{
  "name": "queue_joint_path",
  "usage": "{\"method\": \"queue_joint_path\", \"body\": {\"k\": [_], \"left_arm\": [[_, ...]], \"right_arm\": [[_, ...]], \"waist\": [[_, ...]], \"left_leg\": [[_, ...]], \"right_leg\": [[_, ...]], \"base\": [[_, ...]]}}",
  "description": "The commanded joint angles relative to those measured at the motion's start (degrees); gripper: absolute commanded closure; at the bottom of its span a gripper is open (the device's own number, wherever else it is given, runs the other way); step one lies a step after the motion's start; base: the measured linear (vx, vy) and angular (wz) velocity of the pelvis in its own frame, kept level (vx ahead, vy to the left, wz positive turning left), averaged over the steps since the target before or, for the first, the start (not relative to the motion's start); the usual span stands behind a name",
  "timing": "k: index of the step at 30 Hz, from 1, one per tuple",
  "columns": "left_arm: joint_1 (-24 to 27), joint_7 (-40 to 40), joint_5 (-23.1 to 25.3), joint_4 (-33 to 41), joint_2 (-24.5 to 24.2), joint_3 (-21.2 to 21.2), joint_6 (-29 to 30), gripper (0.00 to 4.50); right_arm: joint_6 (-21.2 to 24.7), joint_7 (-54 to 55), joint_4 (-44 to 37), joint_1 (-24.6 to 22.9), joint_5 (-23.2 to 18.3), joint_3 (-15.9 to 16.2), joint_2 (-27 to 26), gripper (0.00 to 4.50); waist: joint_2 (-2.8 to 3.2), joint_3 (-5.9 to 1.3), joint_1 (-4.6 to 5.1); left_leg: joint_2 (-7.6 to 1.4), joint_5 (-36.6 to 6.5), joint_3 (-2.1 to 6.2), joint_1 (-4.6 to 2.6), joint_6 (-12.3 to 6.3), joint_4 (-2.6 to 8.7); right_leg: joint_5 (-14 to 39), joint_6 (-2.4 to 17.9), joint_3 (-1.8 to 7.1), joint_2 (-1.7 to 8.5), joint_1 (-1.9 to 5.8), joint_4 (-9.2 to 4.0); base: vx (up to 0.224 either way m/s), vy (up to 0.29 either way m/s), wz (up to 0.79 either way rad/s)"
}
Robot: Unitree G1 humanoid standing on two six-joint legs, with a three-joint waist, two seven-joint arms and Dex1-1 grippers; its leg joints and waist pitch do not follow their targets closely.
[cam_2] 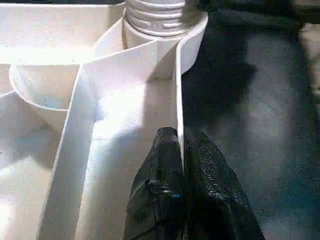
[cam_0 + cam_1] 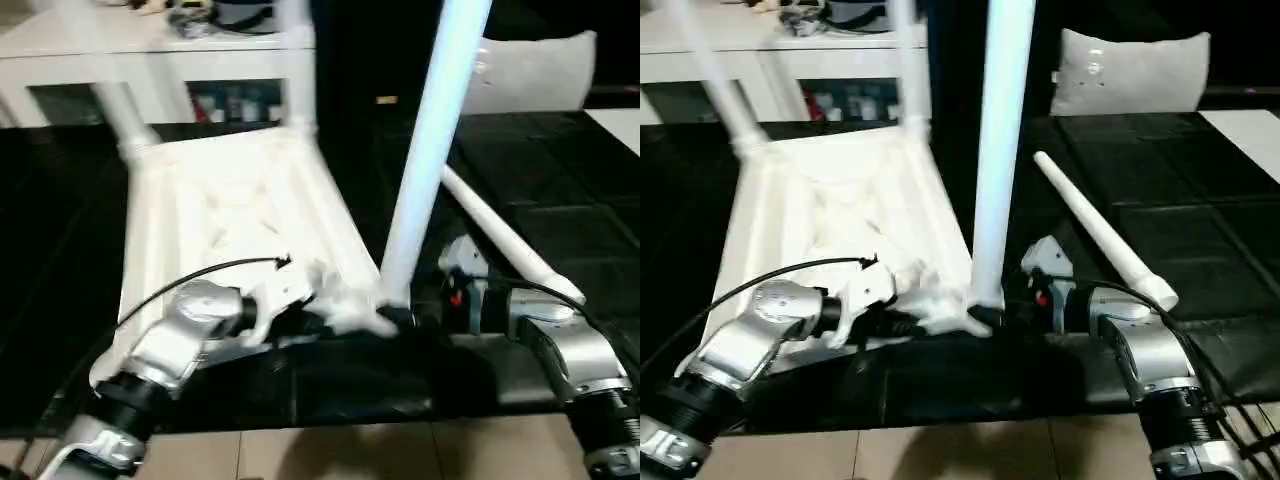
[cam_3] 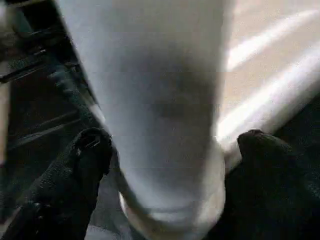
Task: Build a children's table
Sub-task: Rotate leg to tighten
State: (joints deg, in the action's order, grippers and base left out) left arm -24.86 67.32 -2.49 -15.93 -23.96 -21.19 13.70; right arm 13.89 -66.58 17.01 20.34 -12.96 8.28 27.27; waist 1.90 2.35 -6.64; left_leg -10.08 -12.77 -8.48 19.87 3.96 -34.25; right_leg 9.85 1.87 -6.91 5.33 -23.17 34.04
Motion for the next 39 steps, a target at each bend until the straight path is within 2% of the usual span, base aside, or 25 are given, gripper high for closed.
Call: {"method": "queue_joint_path", "body": {"k": [1, 4, 5, 6, 8, 10, 12, 19, 22, 24, 26, 27, 28, 29, 30, 32, 33, 35, 38, 39], "left_arm": [[-0.53, 5.19, -0.84, 0.37, -0.84, -2.33, -1.02, 4.50], [-1.00, 7.66, -1.16, -0.20, -2.07, -3.07, -2.27, 4.50], [-1.02, 7.67, -1.16, -0.23, -2.06, -3.06, -2.29, 4.50], [-1.11, 7.76, -1.09, -0.41, -2.04, -3.04, -2.43, 4.50], [-1.28, 7.86, -0.89, -0.76, -2.00, -3.01, -2.70, 4.50], [-1.36, 8.18, -0.87, -1.13, -2.01, -2.88, -3.06, 4.50], [-1.20, 8.39, -1.06, -1.20, -2.04, -2.73, -3.18, 4.50], [-0.20, 7.90, -1.96, -0.54, -1.81, -2.14, -2.63, 4.50], [0.47, 6.86, -2.79, 0.19, -1.02, -1.35, -1.81, 4.50], [1.34, 3.78, -3.78, 1.74, 0.96, 0.16, 0.50, 4.50], [2.00, -1.72, -3.38, 3.06, 3.23, 1.63, 2.62, 4.50], [1.97, -3.70, -3.30, 3.20, 4.11, 2.23, 3.47, 4.50], [1.97, -3.70, -3.30, 3.20, 4.11, 2.23, 3.47, 4.50], [1.85, -8.39, -3.23, 3.72, 6.44, 3.70, 5.98, 4.50], [1.85, -8.39, -3.23, 3.72, 6.44, 3.70, 5.98, 4.50], [1.70, -14.28, -3.31, 4.54, 9.78, 5.63, 9.42, 4.50], [1.52, -20.53, -2.80, 5.45, 13.54, 7.52, 13.16, 4.50], [1.38, -25.06, -1.83, 6.10, 16.43, 8.31, 15.10, 4.50], [1.09, -29.55, 1.00, 6.20, 18.30, 7.65, 15.34, 4.50], [1.01, -30.42, 1.74, 6.18, 18.55, 7.30, 15.57, 4.50]], "right_arm": [[-0.74, -3.30, -0.66, 0.32, -0.79, 0.76, 0.84, 0.38], [-0.13, -6.55, -1.31, 0.21, -2.26, 2.14, 0.88, 0.44], [0.03, -6.63, -1.32, 0.21, -2.30, 2.20, 0.87, 0.62], [0.44, -7.11, -1.33, 0.14, -2.33, 2.54, 0.93, 0.80], [0.64, -7.73, -1.27, 0.03, -2.23, 2.98, 1.02, 0.83], [1.27, -8.48, -1.29, -0.13, -2.52, 3.26, 1.06, 1.13], [1.51, -9.37, -1.33, -0.49, -2.80, 3.47, 1.11, 1.20], [2.15, -9.73, -2.34, -1.67, -3.48, 3.68, 0.87, 1.76], [2.58, -9.02, -3.04, -2.61, -4.19, 3.43, 0.25, 1.83], [4.02, -5.39, -4.08, -3.88, -4.95, 2.48, -2.10, 1.86], [6.56, 2.41, -3.93, -4.09, -3.75, 1.58, -5.76, 1.86], [6.84, 5.47, -3.35, -3.83, -2.79, 1.29, -7.01, 1.87], [6.84, 5.47, -3.35, -3.83, -2.79, 1.29, -7.01, 1.87], [6.96, 12.37, -1.92, -3.13, -0.54, 0.55, -9.82, 1.87], [6.96, 12.37, -1.92, -3.13, -0.54, 0.55, -9.82, 1.88], [7.64, 20.31, -0.04, -2.08, 1.23, -0.90, -13.33, 1.88], [9.30, 27.06, 1.03, -1.17, 1.70, -2.81, -16.72, 1.88], [10.30, 33.15, 1.89, -0.36, 2.63, -4.43, -19.34, 1.88], [10.14, 38.95, 2.59, 0.28, 4.86, -4.97, -21.22, 1.88], [10.09, 39.35, 2.56, 0.22, 5.18, -4.72, -21.46, 1.88]], "waist": [[-0.71, -3.37, 0.05], [-0.70, -3.33, -0.12], [-0.74, -3.33, -0.12], [-1.07, -3.38, -0.14], [-0.82, -3.36, -0.31], [-1.06, -3.38, -0.33], [-1.04, -3.43, -0.49], [-1.01, -3.45, -1.13], [-1.00, -3.52, -1.32], [-0.88, -3.51, -1.28], [-0.86, -3.22, -0.98], [-0.68, -3.08, -0.83], [-0.81, -3.05, -0.63], [-0.60, -2.84, -0.21], [-0.85, -2.47, 0.56], [-0.79, -2.36, 1.19], [-0.85, -2.37, 2.12], [-0.91, -2.60, 2.58], [-0.98, -2.97, 3.00], [-0.80, -3.34, 2.89]], "left_leg": [[-3.06, -4.54, 0.06, 0.46, -6.24, 3.87], [-3.07, -5.09, 0.10, 0.58, -5.99, 3.93], [-3.05, -5.01, 0.10, 0.58, -5.85, 3.91], [-3.08, -4.72, 0.10, 0.55, -5.68, 3.91], [-3.08, -4.77, 0.12, 0.51, -5.50, 3.91], [-3.06, -4.46, 0.11, 0.56, -5.32, 3.93], [-3.09, -4.20, 0.11, 0.49, -5.24, 3.91], [-3.03, -3.96, 0.06, 0.52, -5.13, 3.87], [-3.11, -3.92, 0.08, 0.53, -4.95, 3.87], [-3.16, -3.71, 0.17, 0.57, -4.81, 3.88], [-3.09, -4.74, 0.21, 0.63, -4.09, 4.14], [-2.86, -6.37, 0.24, 0.54, -3.17, 4.34], [-2.77, -6.80, 0.22, 0.61, -2.58, 4.38], [-2.58, -8.43, 0.26, 0.45, -1.71, 4.55], [-2.31, -10.87, 0.27, 0.29, -1.11, 4.60], [-2.00, -12.50, 0.30, -0.01, -0.57, 4.56], [-1.75, -13.06, 0.43, 0.15, -0.30, 4.42], [-1.66, -12.02, 0.47, 0.16, -0.55, 4.40], [-1.82, -8.51, 0.41, 0.58, -1.93, 4.49], [-1.84, -6.12, 0.31, 0.67, -3.19, 4.40]], "right_leg": [[13.93, 10.34, 3.47, 3.84, 3.58, -3.76], [14.03, 10.52, 3.47, 3.89, 3.67, -3.75], [14.10, 10.43, 3.48, 3.91, 3.68, -3.76], [14.03, 10.38, 3.50, 3.93, 3.70, -3.73], [14.72, 10.20, 3.51, 3.96, 3.64, -3.80], [14.60, 9.99, 3.52, 3.98, 3.71, -3.78], [14.65, 9.84, 3.53, 3.99, 3.64, -3.76], [14.85, 9.45, 3.54, 3.94, 3.64, -3.75], [14.74, 9.36, 3.54, 4.03, 3.65, -3.75], [13.89, 9.58, 3.53, 4.01, 3.62, -3.63], [15.53, 9.20, 3.48, 3.94, 3.60, -4.00], [19.07, 8.06, 3.34, 3.94, 3.65, -4.46], [20.54, 7.27, 3.32, 3.99, 3.77, -4.62], [24.24, 5.88, 3.18, 3.99, 3.70, -5.11], [28.74, 4.37, 2.87, 3.97, 3.52, -5.88], [32.83, 2.68, 2.60, 3.90, 3.38, -6.49], [35.23, 1.07, 2.34, 3.83, 3.40, -6.82], [34.19, 0.59, 2.28, 3.71, 3.39, -6.85], [28.27, 1.99, 2.74, 3.50, 3.45, -6.22], [23.77, 3.37, 2.92, 3.48, 3.68, -5.68]], "base": [[0.000, 0.000, 0.00], [0.000, 0.000, 0.00], [0.000, 0.000, 0.00], [0.000, 0.000, 0.00], [0.000, 0.000, 0.00], [0.000, 0.000, 0.00], [0.000, 0.000, 0.00], [0.000, 0.000, 0.00], [0.000, 0.000, 0.00], [0.000, 0.000, 0.00], [0.000, 0.000, 0.00], [0.000, 0.000, 0.00], [0.000, 0.000, 0.00], [0.000, 0.000, 0.00], [0.000, 0.000, 0.00], [0.000, 0.000, 0.00], [0.000, 0.000, 0.00], [0.000, 0.000, 0.00], [0.000, 0.000, 0.00], [0.000, 0.000, 0.00]]}}
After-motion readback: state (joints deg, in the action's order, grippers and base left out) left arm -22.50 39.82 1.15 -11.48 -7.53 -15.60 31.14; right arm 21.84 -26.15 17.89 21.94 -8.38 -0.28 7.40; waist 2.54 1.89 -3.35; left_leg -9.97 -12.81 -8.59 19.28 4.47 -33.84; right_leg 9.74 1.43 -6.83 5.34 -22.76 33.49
